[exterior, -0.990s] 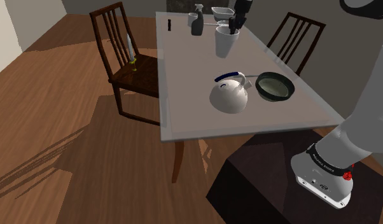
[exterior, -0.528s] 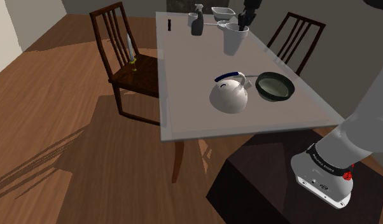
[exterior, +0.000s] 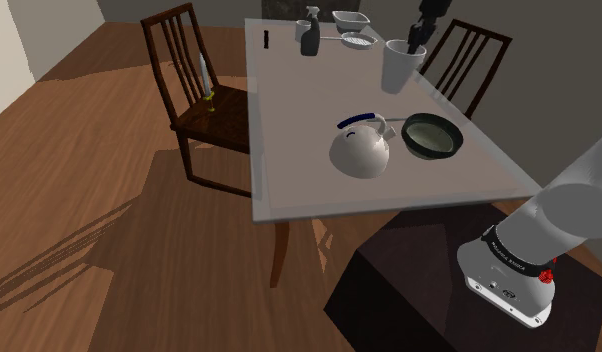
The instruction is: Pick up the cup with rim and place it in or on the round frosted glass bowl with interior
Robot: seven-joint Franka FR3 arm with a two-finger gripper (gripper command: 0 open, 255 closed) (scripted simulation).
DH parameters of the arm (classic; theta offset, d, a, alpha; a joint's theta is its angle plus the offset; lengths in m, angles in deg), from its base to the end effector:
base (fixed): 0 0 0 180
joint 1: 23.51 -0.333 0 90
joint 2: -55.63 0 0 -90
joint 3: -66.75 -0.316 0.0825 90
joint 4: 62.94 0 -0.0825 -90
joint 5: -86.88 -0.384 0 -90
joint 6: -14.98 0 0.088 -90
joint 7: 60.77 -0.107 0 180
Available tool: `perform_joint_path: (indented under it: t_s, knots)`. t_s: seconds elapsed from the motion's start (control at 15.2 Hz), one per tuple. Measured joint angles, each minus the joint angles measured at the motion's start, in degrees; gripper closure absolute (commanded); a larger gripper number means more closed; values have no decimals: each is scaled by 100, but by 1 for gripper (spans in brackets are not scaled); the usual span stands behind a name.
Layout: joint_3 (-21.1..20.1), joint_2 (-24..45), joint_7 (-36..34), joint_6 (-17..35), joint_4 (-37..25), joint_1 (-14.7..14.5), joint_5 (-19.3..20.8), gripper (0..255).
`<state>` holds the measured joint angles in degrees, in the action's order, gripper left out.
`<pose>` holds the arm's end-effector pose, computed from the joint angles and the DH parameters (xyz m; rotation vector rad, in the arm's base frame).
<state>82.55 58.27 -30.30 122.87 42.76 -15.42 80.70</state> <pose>0.5294 -0.2233 0.4960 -3.0558 -0.1248 -0.0549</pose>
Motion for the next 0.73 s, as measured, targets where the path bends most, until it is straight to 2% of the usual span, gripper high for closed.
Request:
perform_joint_path:
  t_s: [0.2, 0.73]
  knots:
    - [110, -511, 174, 31, 538, 108, 152, 255]
    - [501, -1646, 783, -127, 1502, 529, 596, 255]
